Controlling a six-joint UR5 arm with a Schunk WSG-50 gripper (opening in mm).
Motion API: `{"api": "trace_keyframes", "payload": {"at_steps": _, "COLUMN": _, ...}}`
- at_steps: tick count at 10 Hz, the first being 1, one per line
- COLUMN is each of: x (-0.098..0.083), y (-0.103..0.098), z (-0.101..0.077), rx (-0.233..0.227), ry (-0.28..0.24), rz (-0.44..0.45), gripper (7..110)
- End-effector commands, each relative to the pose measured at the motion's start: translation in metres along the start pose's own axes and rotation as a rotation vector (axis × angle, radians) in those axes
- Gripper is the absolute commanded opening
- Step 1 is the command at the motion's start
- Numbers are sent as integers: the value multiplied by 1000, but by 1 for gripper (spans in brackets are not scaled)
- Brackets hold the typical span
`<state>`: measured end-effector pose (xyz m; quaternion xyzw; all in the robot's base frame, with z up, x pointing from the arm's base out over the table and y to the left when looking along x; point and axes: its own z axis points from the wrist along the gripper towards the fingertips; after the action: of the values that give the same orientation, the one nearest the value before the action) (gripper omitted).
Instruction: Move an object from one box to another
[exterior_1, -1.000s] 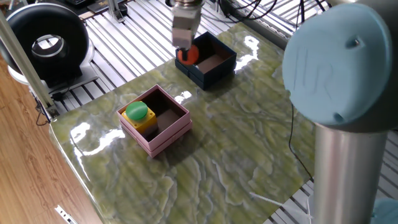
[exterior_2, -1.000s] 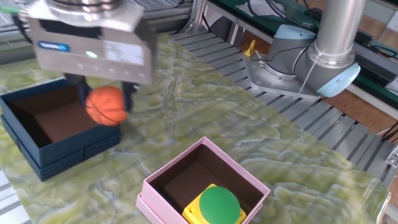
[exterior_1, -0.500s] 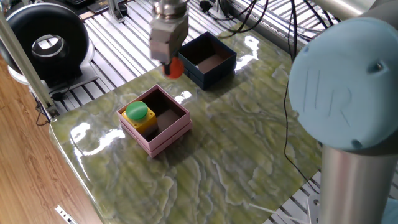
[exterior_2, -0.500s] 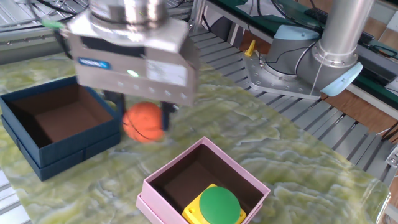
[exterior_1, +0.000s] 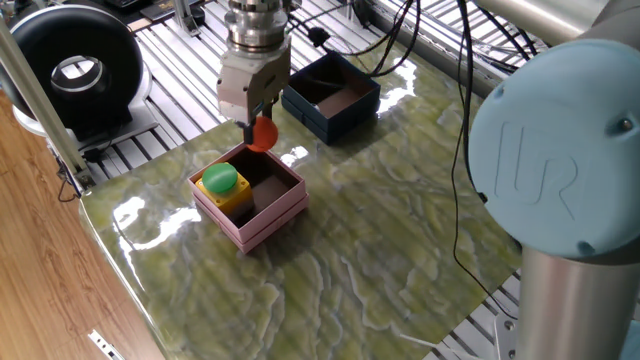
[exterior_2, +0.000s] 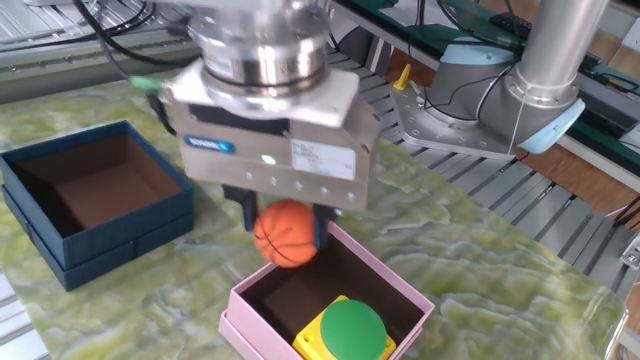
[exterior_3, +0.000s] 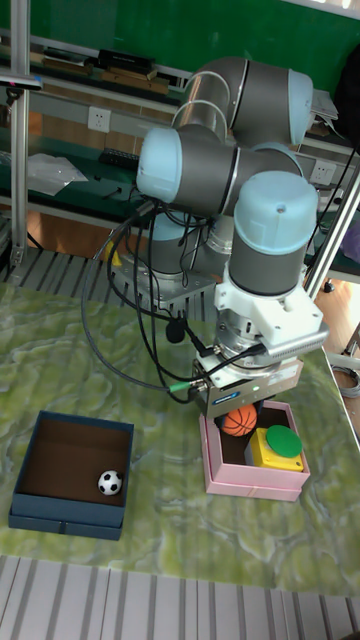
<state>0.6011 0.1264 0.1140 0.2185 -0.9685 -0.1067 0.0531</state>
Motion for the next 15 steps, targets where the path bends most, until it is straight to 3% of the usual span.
{"api": "trace_keyframes", "payload": {"at_steps": 1, "x": -8, "y": 9, "z": 9, "rx": -36, "ry": -13, "rz": 21, "gripper": 7}}
{"api": "trace_keyframes", "payload": {"at_steps": 4, "x": -14, "y": 12, "z": 17, "rx": -47, "ry": -23, "rz": 42, "gripper": 7}}
{"api": "trace_keyframes", "payload": {"at_steps": 6, "x": -16, "y": 1, "z": 22, "rx": -23, "ry": -28, "rz": 10, "gripper": 7}}
{"api": "trace_keyframes", "payload": {"at_steps": 10, "x": -20, "y": 1, "z": 25, "rx": -40, "ry": -51, "rz": -21, "gripper": 7}}
{"api": "trace_keyframes", "payload": {"at_steps": 11, "x": -20, "y": 1, "z": 25, "rx": -40, "ry": -51, "rz": -25, "gripper": 22}}
{"api": "trace_keyframes", "payload": {"at_steps": 14, "x": -21, "y": 4, "z": 25, "rx": -52, "ry": -55, "rz": -35, "gripper": 22}}
{"api": "trace_keyframes", "payload": {"at_steps": 15, "x": -19, "y": 6, "z": 24, "rx": -58, "ry": -48, "rz": -30, "gripper": 44}}
